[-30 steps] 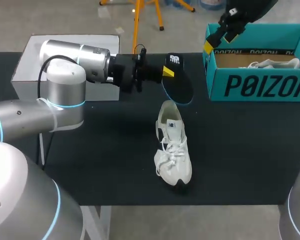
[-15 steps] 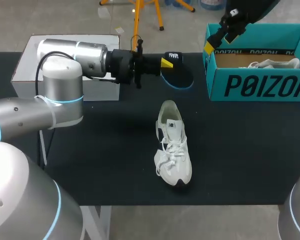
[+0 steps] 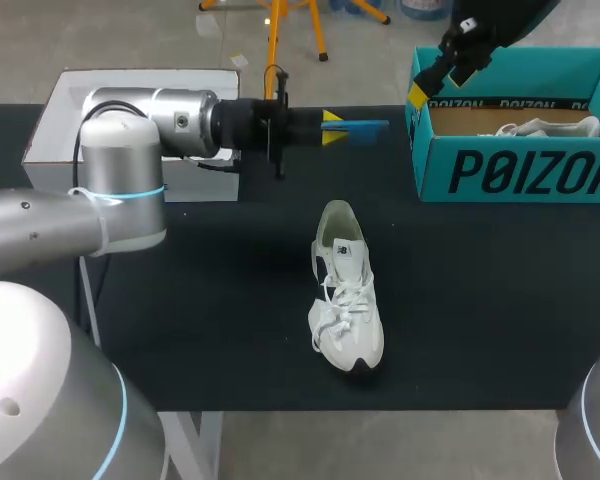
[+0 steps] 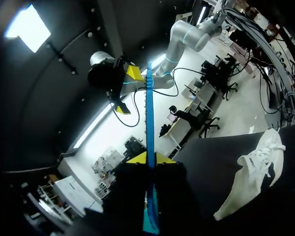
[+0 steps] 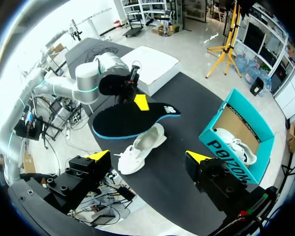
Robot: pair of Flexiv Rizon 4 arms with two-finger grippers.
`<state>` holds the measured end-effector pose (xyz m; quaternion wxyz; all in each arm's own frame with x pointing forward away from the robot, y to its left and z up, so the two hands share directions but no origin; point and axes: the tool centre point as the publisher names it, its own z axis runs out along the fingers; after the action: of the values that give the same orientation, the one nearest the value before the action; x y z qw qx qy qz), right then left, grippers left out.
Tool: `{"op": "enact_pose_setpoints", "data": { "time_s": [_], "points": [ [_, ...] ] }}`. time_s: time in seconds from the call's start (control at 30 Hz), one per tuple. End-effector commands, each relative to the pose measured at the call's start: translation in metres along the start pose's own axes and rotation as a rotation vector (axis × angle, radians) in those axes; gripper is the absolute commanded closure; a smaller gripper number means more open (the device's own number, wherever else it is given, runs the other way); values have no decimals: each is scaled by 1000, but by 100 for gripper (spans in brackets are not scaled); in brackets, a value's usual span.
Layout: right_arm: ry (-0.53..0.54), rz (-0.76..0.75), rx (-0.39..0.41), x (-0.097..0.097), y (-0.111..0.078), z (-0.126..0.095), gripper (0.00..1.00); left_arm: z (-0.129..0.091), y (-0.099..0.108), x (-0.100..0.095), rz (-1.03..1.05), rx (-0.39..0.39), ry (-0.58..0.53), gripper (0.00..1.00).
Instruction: Take the shoe out of the shoebox, open the shoe tongue, remove and reinsert the insole, then place the shoe into the shoebox
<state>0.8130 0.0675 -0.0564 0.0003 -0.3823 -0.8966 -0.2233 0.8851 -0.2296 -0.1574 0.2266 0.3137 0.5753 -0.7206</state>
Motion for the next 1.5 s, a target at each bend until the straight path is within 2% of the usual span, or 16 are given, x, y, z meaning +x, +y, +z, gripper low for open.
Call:
{"op": "enact_pose_setpoints", "data": {
  "time_s": [0.03, 0.47, 0.5, 0.53, 0.57, 0.6, 0.63, 0.7, 0.73, 0.8, 0.83, 0.87, 1.07, 1.13, 1.2, 1.5],
  "points": [
    [-1, 1, 3, 0, 1, 1, 0, 0, 8, 1, -159, 87, -61, 100],
    [-1, 1, 3, 0, 1, 1, 0, -3, 8, -1, -174, 77, -71, 100],
    [-1, 1, 3, 0, 1, 1, 0, -5, 13, -4, -286, 58, -77, 100],
    [-1, 1, 3, 0, 1, 1, 0, -6, 17, -5, -349, 98, -85, 100],
    [-1, 1, 3, 0, 1, 1, 0, -8, 18, -6, -375, 100, -109, 100],
    [-1, 1, 3, 0, 1, 1, 0, -8, 24, -6, -498, 82, -107, 100],
    [-1, 1, 3, 0, 1, 1, 0, -9, 26, -6, -529, 121, -130, 100],
    [-1, 1, 3, 0, 1, 1, 0, -10, 29, -8, -654, 99, -135, 100],
    [-1, 1, 3, 0, 1, 1, 0, -10, 29, -8, -661, 114, -140, 100],
    [-1, 1, 3, 0, 1, 1, 0, -10, 28, -8, -752, 89, -136, 100],
    [-1, 1, 3, 0, 1, 1, 0, -10, 27, -8, -765, 111, -145, 100],
    [-1, 1, 3, 0, 1, 1, 0, -9, 26, -9, -774, 84, -132, 100],
    [-1, 1, 3, 0, 1, 1, 0, -1, 20, -12, -966, 116, -86, 100],
    [-1, 1, 3, 0, 1, 1, 0, 1, 19, -14, -1001, 105, -78, 100],
    [-1, 1, 3, 0, 1, 1, 0, 2, 19, -15, -1093, 137, -76, 100],
    [-1, 1, 3, 0, 1, 1, 0, 0, 26, -10, -1230, 154, -90, 100]
  ]
}}
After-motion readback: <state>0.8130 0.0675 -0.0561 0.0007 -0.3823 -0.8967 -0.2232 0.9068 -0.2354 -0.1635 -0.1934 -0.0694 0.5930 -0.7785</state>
